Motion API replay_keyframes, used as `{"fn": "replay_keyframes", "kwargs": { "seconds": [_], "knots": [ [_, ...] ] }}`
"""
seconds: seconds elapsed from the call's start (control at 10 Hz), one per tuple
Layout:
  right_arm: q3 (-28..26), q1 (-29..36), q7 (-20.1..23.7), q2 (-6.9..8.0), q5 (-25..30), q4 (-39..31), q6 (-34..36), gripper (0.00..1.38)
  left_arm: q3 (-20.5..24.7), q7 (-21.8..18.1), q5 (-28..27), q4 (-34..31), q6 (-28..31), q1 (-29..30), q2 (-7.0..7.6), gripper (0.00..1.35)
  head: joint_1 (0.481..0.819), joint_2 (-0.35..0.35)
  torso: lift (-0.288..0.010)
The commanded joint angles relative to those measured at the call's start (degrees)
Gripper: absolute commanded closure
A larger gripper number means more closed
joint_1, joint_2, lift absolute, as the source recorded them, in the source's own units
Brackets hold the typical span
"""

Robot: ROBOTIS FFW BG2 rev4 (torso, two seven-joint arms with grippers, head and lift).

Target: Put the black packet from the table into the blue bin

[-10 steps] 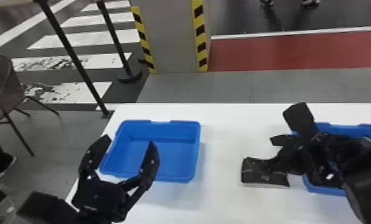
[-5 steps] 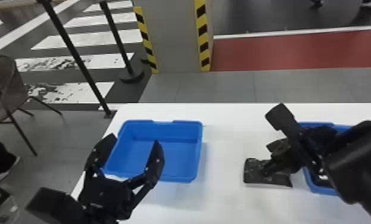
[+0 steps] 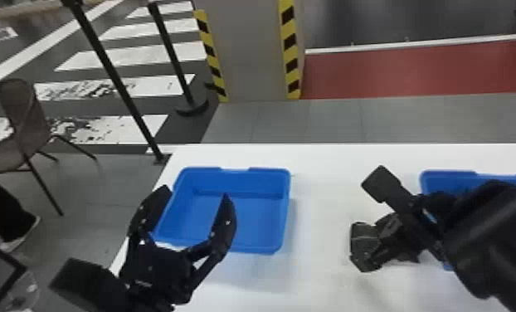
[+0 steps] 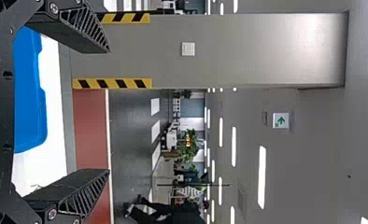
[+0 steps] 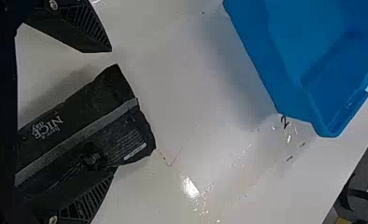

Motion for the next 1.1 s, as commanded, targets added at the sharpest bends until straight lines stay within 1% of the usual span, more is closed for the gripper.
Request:
{"fn": "replay_keyframes", "kwargs": {
  "seconds": [0.0, 0.1, 0.2, 0.3, 0.4, 0.5, 0.6, 0.7, 0.8, 0.9, 1.0],
  "knots": [
    [0.18, -0.01, -0.12, -0.08, 2.76, -0.3, 0.76, 0.06, 0.02, 0.0, 0.04, 0.08, -0.01, 0.06, -0.05, 0.11, 0.695, 0.263, -0.11],
    [0.4, -0.15, -0.29, -0.26, 3.1, -0.3, 1.04, 0.07, 0.02, 0.0, -0.08, 0.08, 0.13, 0.06, -0.05, 0.11, 0.695, 0.252, -0.11],
    [1.09, -0.15, -0.56, -0.26, 3.45, -0.3, 1.47, 0.12, 0.13, 0.0, -0.08, 0.08, -0.01, 0.2, -0.05, 0.11, 0.695, 0.243, -0.11],
    [1.55, -0.15, -1.08, -0.26, 3.45, -0.3, 1.61, 0.31, 0.13, 0.0, -0.08, 0.08, -0.01, 0.2, -0.05, 0.11, 0.695, 0.239, -0.11],
    [1.66, -0.01, -1.7, -0.26, 3.45, 0.12, 1.61, 0.63, 0.13, 0.0, -0.08, 0.08, 0.13, 0.06, -0.05, 0.11, 0.695, 0.239, -0.11],
    [1.66, 0.13, -1.96, -0.26, 3.33, 0.26, 1.75, 0.68, 0.13, 0.0, -0.08, 0.08, -0.01, 0.06, -0.05, 0.11, 0.695, 0.239, -0.11],
    [1.66, 0.13, -2.05, -0.34, 3.1, 0.12, 1.61, 0.85, 0.13, 0.0, -0.08, 0.08, -0.01, 0.2, -0.05, 0.11, 0.695, 0.237, -0.11],
    [1.66, 0.13, -2.58, -0.26, 2.76, -0.58, 1.47, 0.91, 0.13, 0.0, 0.04, 0.08, -0.15, 0.2, -0.05, 0.11, 0.695, 0.237, -0.11],
    [1.55, 0.13, -2.93, -0.26, 2.76, -1.43, 1.61, 1.05, 0.25, 0.08, 0.04, 0.08, -0.15, 0.2, -0.05, 0.11, 0.695, 0.24, -0.11],
    [1.43, 0.27, -3.55, -0.26, 2.42, -2.13, 1.61, 1.16, 0.25, 0.08, 0.04, 0.08, -0.29, 0.2, 0.04, 0.11, 0.695, 0.244, -0.11],
    [1.09, 0.27, -3.72, -0.26, 2.19, -3.4, 1.61, 1.16, 0.36, 0.08, 0.15, 0.08, -0.43, 0.48, -0.05, 0.11, 0.695, 0.245, -0.11]
  ]
}}
